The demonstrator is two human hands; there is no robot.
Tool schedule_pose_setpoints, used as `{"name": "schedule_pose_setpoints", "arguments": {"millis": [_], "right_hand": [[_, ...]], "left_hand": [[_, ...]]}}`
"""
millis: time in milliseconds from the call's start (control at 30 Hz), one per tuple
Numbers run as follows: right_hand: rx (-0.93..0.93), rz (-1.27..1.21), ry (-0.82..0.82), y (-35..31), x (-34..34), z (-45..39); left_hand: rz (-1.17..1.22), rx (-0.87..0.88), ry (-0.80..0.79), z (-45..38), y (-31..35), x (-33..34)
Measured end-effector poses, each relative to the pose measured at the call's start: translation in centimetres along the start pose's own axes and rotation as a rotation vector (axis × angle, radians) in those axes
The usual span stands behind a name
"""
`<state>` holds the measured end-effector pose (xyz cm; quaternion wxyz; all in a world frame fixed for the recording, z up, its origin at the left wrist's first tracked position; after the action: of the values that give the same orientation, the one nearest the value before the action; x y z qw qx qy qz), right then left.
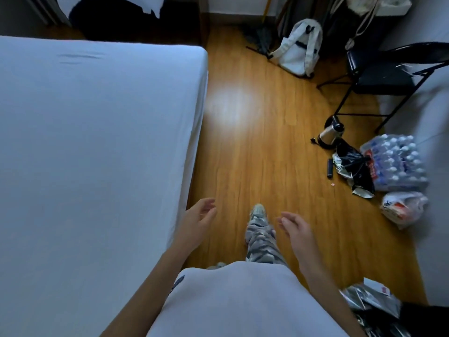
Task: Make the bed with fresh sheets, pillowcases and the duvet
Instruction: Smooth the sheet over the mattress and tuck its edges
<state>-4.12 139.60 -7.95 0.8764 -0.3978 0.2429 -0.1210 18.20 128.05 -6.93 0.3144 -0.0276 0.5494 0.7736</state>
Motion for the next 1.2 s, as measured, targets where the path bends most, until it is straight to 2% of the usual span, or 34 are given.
{"name": "schedule_pose_setpoints", "arguments": {"millis": [133,233,333,533,767,967,1100,1200], "right_hand": [[0.059,-0.007,-0.098,-3.4,1.4,-9.2],[0.034,0.024,-0.169,-9.1,1.4,-17.2],[-0.02,0.075,-0.247,-17.0,0.7,-25.1],[-0.168,0.121,-0.231,-32.4,-1.2,-39.2],[-0.097,0.234,-0.285,-39.9,2.0,-53.3],[-0.042,0.272,-0.274,-49.3,7.3,-66.3],[-0.203,0.298,-0.295,-61.4,10.3,-73.9],[-0.302,0.315,-0.309,-69.0,12.4,-78.9]], "left_hand": [[0.02,-0.156,0.005,-7.6,-0.4,2.0],[0.052,-0.215,0.017,-14.4,2.4,3.3],[0.087,-0.206,0.071,-22.0,8.2,3.1],[0.143,-0.109,0.13,-37.1,18.1,0.3],[0.238,-0.208,0.102,-53.3,20.3,-1.9],[0.362,-0.248,0.233,-71.2,24.5,-8.8],[0.248,-0.147,0.251,-82.4,30.5,-15.2],[0.266,-0.118,0.308,-88.5,34.3,-19.2]]}}
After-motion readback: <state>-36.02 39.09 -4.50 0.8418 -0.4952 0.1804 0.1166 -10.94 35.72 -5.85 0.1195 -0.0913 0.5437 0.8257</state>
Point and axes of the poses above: each hand's wrist, its own z-axis away from the middle knuckle, its own x-axis out of the palm, y = z × x, the point moved 3 cm from there along -z, towards the middle knuckle, and after that the axes turned 7 degrees about z, right-handed, at the moved point
